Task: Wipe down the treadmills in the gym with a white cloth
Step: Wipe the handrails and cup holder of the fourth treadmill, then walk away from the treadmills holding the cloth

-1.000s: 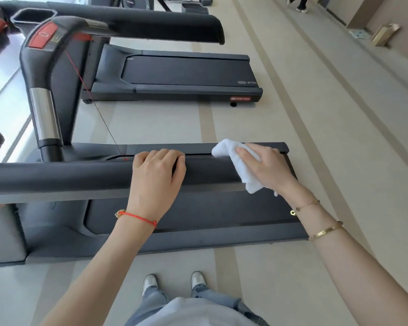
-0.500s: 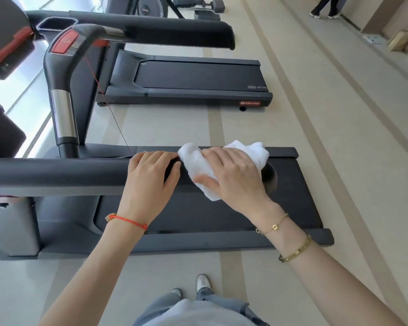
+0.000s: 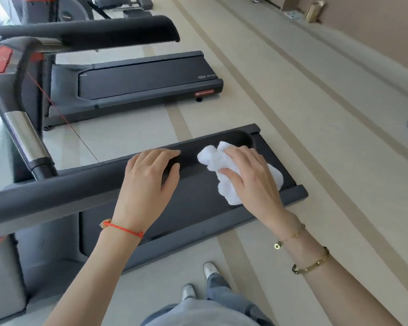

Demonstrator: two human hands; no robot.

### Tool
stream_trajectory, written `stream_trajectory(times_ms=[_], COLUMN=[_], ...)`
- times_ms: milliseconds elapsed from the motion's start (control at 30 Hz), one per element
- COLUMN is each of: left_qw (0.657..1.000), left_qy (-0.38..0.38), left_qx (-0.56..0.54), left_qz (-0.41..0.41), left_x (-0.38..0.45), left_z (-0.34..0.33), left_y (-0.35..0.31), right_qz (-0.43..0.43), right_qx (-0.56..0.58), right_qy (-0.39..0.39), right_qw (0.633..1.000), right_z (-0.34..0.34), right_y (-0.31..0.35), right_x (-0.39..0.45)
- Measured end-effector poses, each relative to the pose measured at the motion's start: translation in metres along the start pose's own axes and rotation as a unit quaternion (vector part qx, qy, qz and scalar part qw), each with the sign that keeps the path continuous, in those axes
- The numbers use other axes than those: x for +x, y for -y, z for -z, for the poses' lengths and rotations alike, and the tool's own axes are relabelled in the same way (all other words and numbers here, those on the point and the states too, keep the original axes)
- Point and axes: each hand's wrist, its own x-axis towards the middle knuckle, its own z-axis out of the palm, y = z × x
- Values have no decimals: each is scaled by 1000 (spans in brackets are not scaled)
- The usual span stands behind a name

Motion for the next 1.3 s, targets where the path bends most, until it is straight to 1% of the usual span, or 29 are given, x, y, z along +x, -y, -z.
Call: stream_trajectory(times_ms=[100,167,367,533,633,667,767,967,1100,1300], left_qw=[999,997,985,972,966,964,957,949,947,942], left_qy=[10,23,100,152,169,173,184,191,192,206], left_qx=[-19,-37,-70,-88,-96,-100,-116,-138,-146,-158], left_qz=[-45,-66,-124,-156,-170,-174,-192,-208,-213,-215], left_x=[-2,-4,-11,-8,-2,0,9,29,44,74], left_z=[-10,-20,-57,-89,-112,-120,-147,-199,-230,-271], left_y=[-12,-22,-52,-86,-112,-121,-155,-229,-278,-330], right_qz=[-96,-144,-233,-296,-340,-351,-362,-400,-418,-430], right_qx=[32,27,-7,-35,-75,-76,-60,-53,-68,-71], right_qy=[9,7,-10,-33,0,0,-43,-74,-79,-92], right_qw=[995,989,972,954,937,933,929,912,902,895], right_z=[14,23,47,65,79,84,106,157,187,213], right_y=[-8,-13,-26,-48,-72,-81,-108,-174,-220,-282], right_x=[-38,-62,-117,-153,-172,-178,-198,-221,-229,-230])
